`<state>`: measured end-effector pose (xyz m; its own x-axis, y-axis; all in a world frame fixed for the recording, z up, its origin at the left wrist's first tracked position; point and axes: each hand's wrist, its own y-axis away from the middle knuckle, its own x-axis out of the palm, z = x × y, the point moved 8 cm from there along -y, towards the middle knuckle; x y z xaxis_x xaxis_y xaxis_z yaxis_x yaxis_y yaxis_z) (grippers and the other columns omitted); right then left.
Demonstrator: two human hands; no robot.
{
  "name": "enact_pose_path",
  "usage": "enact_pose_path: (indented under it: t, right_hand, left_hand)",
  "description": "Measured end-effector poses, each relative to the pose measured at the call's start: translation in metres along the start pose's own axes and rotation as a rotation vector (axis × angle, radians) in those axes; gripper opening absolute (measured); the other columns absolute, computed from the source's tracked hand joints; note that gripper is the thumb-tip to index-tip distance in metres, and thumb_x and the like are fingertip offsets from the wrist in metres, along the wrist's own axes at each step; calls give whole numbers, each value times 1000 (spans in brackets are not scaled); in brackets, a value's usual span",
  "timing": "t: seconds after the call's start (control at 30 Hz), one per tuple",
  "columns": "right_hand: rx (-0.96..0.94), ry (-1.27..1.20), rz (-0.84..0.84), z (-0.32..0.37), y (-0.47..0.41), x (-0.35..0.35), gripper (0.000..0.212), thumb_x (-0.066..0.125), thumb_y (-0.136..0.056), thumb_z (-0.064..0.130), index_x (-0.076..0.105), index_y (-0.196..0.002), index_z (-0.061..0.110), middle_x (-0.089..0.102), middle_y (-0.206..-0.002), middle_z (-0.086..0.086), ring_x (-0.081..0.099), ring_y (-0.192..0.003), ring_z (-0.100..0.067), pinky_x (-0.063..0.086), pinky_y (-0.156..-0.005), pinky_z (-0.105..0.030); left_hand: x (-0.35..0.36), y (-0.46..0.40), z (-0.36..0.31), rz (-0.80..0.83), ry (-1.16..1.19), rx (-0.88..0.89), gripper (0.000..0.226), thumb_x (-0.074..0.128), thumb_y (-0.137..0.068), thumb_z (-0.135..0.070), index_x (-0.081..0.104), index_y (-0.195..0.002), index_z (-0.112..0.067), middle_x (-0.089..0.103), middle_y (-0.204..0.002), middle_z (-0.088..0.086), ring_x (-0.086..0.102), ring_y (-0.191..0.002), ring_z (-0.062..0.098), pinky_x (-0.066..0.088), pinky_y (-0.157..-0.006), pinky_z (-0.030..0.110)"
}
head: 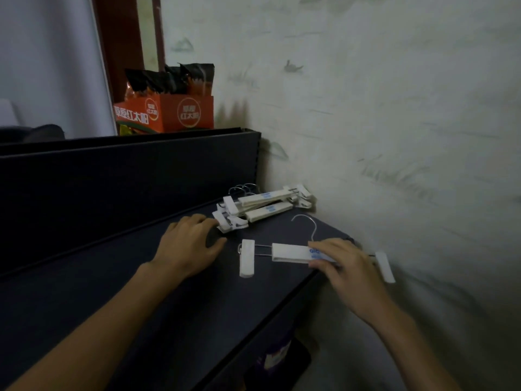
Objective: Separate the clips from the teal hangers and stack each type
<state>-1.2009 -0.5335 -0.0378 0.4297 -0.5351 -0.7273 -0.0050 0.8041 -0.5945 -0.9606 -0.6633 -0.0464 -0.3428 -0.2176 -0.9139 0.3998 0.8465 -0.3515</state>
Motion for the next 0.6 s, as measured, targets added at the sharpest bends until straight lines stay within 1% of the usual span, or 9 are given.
enact_pose_path:
  t: [0.1,0.23,0.37,0.47,0.6]
  right_hand:
    - [-27,-24,46,-17,-29,21,34,71,-80,21,66,-114,19,64,-106,8,57,-97,-10,46,-88,-31]
    - [-92,-34,126,-40,-63,50,35,68,-82,22,65,-116,21,62,-107,9,55,-97,-7,45,-88,-28]
    - [-159,-42,209,-63,-89,71,35,66,-83,22,64,-118,21,62,-107,8,56,-98,-11,47,-87,-32]
    - [-209,-81,263,-79,-101,85,36,67,-83,21,64,-118,21,63,-107,8,56,-98,-12,47,-90,-34]
    - [-282,-145,317,-93,-112,102,34,68,-83,22,65,-118,22,63,-106,8,56,-98,-12,47,-90,-35]
  left_hand:
    - [2,-15,14,-29,5,-53,43,52,-87,-49,53,-125,-28,53,-125,-3,50,-111,20,41,-90,36]
    - [11,-27,32,-44,-5,-155,42,52,-87,-49,54,-124,-29,54,-125,-3,51,-110,19,42,-91,37]
    - [12,-32,41,-84,-25,-280,44,53,-87,-47,54,-126,-26,54,-127,-2,51,-111,21,43,-91,38]
    - [11,-31,39,-129,-34,-367,45,55,-88,-45,53,-127,-23,54,-128,-1,51,-113,21,43,-92,37]
    - [15,-28,29,-129,-58,-444,42,54,-88,-44,54,-125,-25,54,-126,-3,52,-110,19,45,-90,36]
